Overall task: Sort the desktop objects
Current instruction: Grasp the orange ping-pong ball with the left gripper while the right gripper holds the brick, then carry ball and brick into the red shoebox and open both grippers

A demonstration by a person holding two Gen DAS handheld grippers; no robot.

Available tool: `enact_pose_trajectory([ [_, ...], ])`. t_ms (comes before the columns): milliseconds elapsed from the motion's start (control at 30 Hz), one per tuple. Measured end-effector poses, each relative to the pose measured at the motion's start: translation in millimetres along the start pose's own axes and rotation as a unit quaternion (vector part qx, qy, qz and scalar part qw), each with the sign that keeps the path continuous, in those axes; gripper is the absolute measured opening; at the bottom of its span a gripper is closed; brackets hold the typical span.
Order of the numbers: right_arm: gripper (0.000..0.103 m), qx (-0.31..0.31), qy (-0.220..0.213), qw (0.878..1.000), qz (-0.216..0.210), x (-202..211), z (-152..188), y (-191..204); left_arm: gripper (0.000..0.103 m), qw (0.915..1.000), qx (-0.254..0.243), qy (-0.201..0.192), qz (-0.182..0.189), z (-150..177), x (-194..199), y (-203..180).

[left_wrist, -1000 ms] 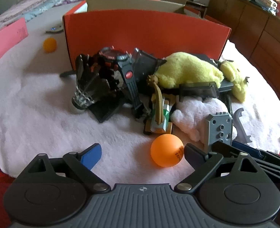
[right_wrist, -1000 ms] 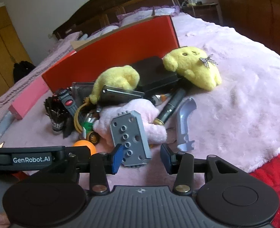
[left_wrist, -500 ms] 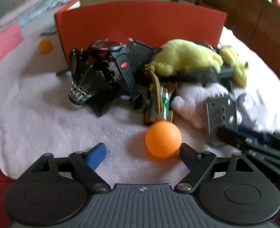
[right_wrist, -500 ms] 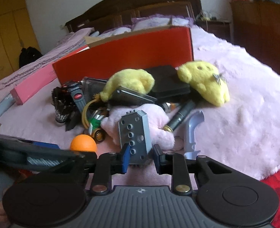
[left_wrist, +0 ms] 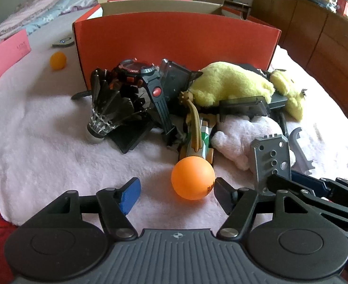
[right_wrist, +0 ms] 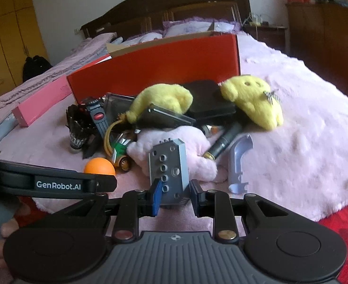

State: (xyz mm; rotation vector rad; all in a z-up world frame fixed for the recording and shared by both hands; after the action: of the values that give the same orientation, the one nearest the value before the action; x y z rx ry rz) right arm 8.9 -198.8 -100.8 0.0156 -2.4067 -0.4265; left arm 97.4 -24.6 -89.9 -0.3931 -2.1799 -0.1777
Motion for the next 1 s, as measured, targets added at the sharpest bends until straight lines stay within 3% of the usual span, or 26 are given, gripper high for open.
enact_pose_trajectory([
  [133, 0.029, -0.001, 0.003, 1.000, -0.001, -1.5, 2.1, -0.7, 0.064, 0.9999, -0.009, -0.003, -0.006, 0.1, 0.2, -1.2],
  [200, 0.028, 0.005, 0.000, 1.000, 0.000, -1.1, 2.9, 0.6, 0.039, 0.9998, -0.017, -0.003, -0.007, 1.0, 1.3, -1.7],
  [633, 0.027, 0.021, -0.017, 1.000, -0.015, 16.6, -4.2, 9.9, 0.039, 0.9995, -0.008, -0.026, 0.012, 0.9, 27.1, 4.3],
  [1000, 0.027, -0.017, -0.044, 0.998, -0.039, 42.5, -28.7, 7.7, 0.039, 0.9985, -0.018, -0.048, 0.020, -15.2, 50.2, 2.7],
])
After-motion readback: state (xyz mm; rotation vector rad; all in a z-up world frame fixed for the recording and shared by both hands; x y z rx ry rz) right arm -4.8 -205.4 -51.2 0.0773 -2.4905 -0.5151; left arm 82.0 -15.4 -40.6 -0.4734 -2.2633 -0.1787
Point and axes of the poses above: each gripper's, at about its wrist camera, not at the fingertips, and x roughly against the way its jaws point, y to its left, z to its underside, the point moved 4 cm from there along -x, roughly the way its jaws point, and after that the axes turned 6 degrees about -x, right-handed, at the moved point
